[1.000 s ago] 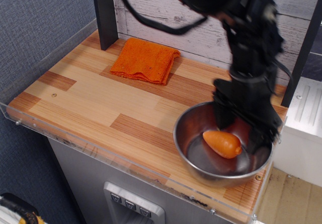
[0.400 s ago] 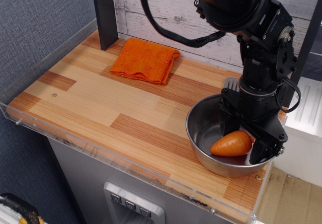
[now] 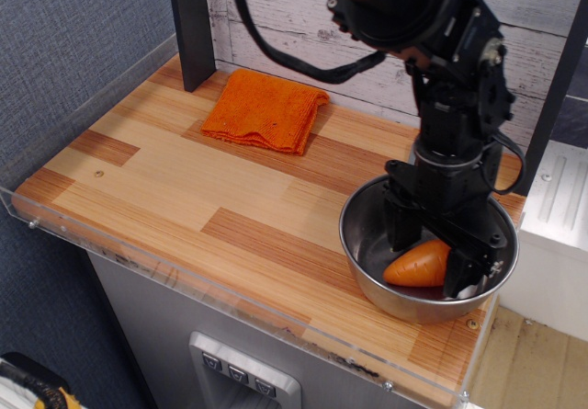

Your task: PICK UP THE FRUIT AND PUT ON THE ANOTHER SIDE OF THE TABLE

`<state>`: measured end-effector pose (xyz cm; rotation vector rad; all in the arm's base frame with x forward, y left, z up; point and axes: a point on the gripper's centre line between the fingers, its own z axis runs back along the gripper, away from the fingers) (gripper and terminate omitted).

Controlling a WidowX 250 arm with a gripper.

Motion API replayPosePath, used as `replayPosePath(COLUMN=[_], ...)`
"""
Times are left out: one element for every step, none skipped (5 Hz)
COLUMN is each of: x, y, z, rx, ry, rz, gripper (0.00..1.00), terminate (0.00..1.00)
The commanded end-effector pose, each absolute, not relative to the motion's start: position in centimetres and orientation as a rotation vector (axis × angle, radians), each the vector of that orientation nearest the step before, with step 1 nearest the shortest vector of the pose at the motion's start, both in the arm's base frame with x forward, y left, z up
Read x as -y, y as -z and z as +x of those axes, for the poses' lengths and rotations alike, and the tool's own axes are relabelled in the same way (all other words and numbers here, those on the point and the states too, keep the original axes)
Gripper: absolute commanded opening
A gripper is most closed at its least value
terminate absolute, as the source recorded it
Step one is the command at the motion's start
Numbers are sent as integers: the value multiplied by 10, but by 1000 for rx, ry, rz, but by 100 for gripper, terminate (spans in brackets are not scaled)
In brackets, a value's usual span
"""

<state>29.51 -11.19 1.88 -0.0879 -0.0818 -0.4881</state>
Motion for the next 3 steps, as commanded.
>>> replayPosePath(x=[106, 105, 108], y=[-41, -53, -90], z=[295, 296, 300], rx=[122, 139, 217], ry=[478, 481, 482], rz=[-93, -141, -142], gripper=[0, 0, 0], terminate=[0, 0, 0])
